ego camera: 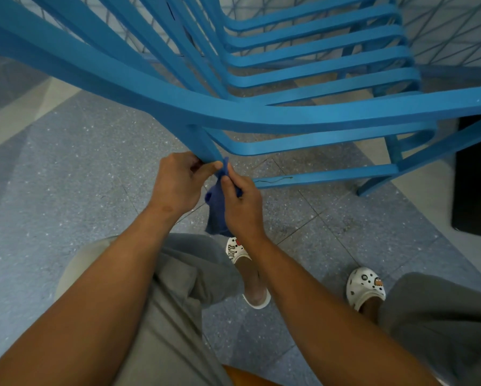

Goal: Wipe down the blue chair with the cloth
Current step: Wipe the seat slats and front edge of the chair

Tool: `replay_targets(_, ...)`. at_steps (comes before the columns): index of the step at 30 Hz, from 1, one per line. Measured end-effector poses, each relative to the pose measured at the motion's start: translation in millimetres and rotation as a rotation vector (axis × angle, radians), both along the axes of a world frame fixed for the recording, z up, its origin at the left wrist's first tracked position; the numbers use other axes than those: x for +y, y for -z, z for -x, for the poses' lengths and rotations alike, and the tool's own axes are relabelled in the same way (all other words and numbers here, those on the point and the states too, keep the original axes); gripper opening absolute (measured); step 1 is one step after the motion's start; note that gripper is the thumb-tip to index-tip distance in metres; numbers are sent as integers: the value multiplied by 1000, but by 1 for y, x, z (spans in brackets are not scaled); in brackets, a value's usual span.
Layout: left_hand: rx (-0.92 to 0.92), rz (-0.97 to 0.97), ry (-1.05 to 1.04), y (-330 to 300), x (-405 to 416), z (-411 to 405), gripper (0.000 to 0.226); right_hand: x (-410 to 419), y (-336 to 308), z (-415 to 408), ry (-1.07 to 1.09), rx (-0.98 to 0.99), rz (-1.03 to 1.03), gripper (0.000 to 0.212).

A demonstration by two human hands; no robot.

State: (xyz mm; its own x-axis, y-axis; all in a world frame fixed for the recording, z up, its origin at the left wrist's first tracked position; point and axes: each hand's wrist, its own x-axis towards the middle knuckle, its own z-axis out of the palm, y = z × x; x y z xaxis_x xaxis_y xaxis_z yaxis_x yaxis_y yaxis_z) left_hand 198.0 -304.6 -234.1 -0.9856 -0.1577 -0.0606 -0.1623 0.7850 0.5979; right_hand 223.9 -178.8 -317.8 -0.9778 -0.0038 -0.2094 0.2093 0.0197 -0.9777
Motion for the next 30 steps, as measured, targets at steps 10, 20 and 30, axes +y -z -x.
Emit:
replay_targets(10, -92, 107, -19, 15, 10, 0, 41, 59, 35, -9, -227, -208, -95, 20)
replay_targets(20, -132, 116, -11, 20, 15, 1, 46, 77, 26, 10, -111, -106, -137, 30)
replay_targets(30, -104, 144, 35, 25, 9, 1, 46, 5, 38, 10, -131, -297, -91, 36)
